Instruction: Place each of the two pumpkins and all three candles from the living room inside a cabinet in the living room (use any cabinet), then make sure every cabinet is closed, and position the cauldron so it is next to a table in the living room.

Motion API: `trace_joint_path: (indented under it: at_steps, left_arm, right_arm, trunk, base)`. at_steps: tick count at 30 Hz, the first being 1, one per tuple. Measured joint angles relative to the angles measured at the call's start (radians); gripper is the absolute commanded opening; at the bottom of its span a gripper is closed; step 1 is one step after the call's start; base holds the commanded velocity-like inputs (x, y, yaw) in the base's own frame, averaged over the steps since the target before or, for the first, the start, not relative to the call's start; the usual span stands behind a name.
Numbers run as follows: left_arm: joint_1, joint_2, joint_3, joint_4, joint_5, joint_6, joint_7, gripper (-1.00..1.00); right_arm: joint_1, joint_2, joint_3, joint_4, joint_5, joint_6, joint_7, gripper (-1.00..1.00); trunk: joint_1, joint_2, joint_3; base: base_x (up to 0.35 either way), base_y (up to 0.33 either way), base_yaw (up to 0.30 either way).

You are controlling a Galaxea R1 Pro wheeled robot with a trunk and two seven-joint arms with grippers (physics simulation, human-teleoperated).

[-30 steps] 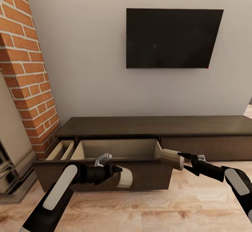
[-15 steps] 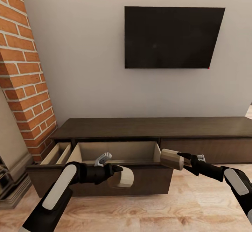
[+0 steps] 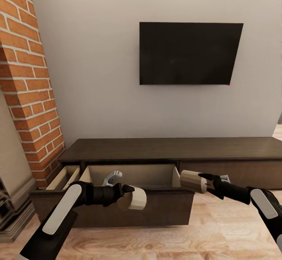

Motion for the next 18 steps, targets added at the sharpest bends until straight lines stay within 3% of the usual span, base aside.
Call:
trace_joint_path:
  at_steps: [4,9,18]
  left_arm:
    - [0.0,0.051,0.0,-0.02,0.035,-0.003,0.0,-1.0]
    - [0.0,0.091,0.0,-0.025,0.068,-0.005,0.003,-1.0]
    - [0.0,0.103,0.0,-0.037,0.076,-0.005,0.004,-1.0]
  right_arm:
    - [0.0,0.0,0.0,0.0,-0.003,0.001,-0.099,-1.0]
    - [0.0,0.001,0.004,0.0,-0.008,0.002,-0.148,-1.0]
    - [0.0,0.0,0.007,-0.002,-0.01,0.002,-0.162,-1.0]
  trunk:
    - [-0.002,0.001,0.015]
    - [-0.004,0.002,0.035]
    - [-0.008,0.004,0.07]
  base:
    - [0.0,0.0,0.0]
    - [0.0,0.0,0.0]
    - [0.0,0.0,0.0]
